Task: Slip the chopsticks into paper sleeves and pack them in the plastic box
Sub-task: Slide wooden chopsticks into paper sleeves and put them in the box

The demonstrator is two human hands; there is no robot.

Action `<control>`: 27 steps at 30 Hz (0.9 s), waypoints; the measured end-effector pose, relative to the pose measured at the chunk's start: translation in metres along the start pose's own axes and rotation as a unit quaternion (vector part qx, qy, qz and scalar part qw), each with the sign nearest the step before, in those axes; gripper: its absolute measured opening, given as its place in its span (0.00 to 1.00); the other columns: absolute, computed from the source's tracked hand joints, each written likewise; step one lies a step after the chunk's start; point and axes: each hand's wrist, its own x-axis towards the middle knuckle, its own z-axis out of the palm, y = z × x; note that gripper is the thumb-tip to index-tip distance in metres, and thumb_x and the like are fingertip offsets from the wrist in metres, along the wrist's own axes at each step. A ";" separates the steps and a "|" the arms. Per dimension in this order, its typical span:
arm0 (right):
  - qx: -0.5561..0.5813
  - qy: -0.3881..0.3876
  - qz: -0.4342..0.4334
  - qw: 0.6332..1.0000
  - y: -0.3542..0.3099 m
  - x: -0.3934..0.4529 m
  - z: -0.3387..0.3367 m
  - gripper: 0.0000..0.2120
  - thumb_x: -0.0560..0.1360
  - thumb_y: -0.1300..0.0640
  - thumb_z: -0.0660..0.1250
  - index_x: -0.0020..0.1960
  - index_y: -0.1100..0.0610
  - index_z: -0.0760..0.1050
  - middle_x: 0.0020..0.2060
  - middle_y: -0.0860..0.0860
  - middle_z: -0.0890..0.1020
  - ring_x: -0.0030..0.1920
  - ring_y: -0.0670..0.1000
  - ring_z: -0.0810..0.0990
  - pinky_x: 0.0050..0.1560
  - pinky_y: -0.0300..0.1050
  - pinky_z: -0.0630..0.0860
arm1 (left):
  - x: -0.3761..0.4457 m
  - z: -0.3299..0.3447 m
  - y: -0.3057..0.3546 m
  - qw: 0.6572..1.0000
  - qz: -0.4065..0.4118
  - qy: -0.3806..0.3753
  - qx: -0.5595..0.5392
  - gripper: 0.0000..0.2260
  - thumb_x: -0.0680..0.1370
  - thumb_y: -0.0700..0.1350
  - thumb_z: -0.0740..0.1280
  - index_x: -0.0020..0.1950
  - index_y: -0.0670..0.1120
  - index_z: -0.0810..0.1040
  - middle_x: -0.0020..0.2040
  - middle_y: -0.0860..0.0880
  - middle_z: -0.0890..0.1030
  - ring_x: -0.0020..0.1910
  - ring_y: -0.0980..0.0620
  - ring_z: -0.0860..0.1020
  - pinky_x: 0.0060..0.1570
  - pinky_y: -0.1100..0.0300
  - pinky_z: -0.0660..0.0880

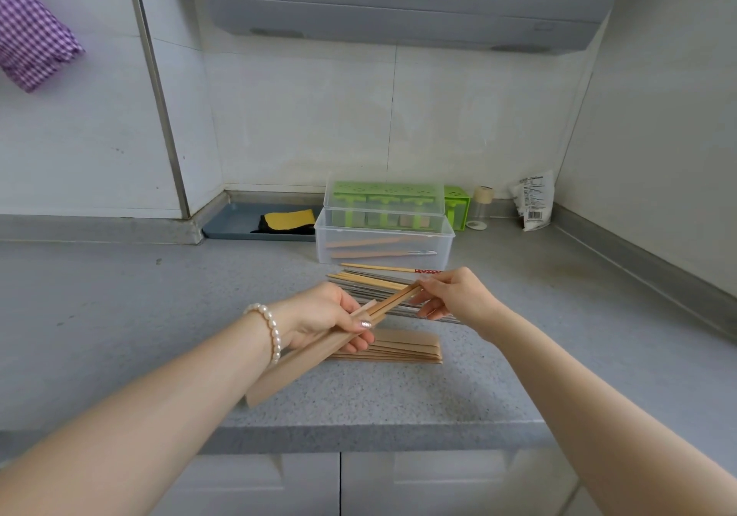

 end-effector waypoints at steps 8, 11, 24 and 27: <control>0.191 -0.025 0.028 0.981 0.009 -0.005 0.001 0.03 0.73 0.64 0.68 0.40 0.63 0.78 0.33 0.56 0.83 0.30 0.50 0.82 0.32 0.39 0.80 | 0.000 -0.002 0.003 0.999 -0.010 -0.033 0.022 0.05 0.76 0.33 0.63 0.49 0.38 0.78 0.40 0.43 0.84 0.35 0.52 0.83 0.36 0.63 0.80; 0.288 -0.042 0.054 0.955 0.011 -0.003 -0.004 0.04 0.73 0.68 0.65 0.40 0.65 0.77 0.30 0.57 0.82 0.29 0.50 0.81 0.30 0.38 0.79 | 0.002 -0.004 0.009 0.998 -0.006 -0.029 0.057 0.07 0.77 0.37 0.64 0.54 0.38 0.78 0.45 0.43 0.84 0.41 0.50 0.83 0.40 0.61 0.81; 0.337 0.331 -0.009 0.881 -0.037 0.105 -0.105 0.11 0.71 0.72 0.67 0.37 0.60 0.69 0.28 0.57 0.80 0.21 0.48 0.79 0.25 0.40 0.79 | 0.018 -0.072 0.036 0.912 0.191 0.361 0.047 0.04 0.77 0.38 0.64 0.50 0.43 0.76 0.47 0.44 0.82 0.40 0.52 0.80 0.42 0.64 0.75; 0.244 0.352 0.031 0.903 -0.039 0.138 -0.088 0.08 0.70 0.69 0.70 0.38 0.61 0.72 0.35 0.59 0.81 0.23 0.50 0.80 0.28 0.42 0.80 | 0.028 -0.069 0.020 0.930 0.151 0.328 0.065 0.04 0.77 0.38 0.63 0.50 0.44 0.76 0.45 0.47 0.82 0.40 0.52 0.81 0.45 0.62 0.76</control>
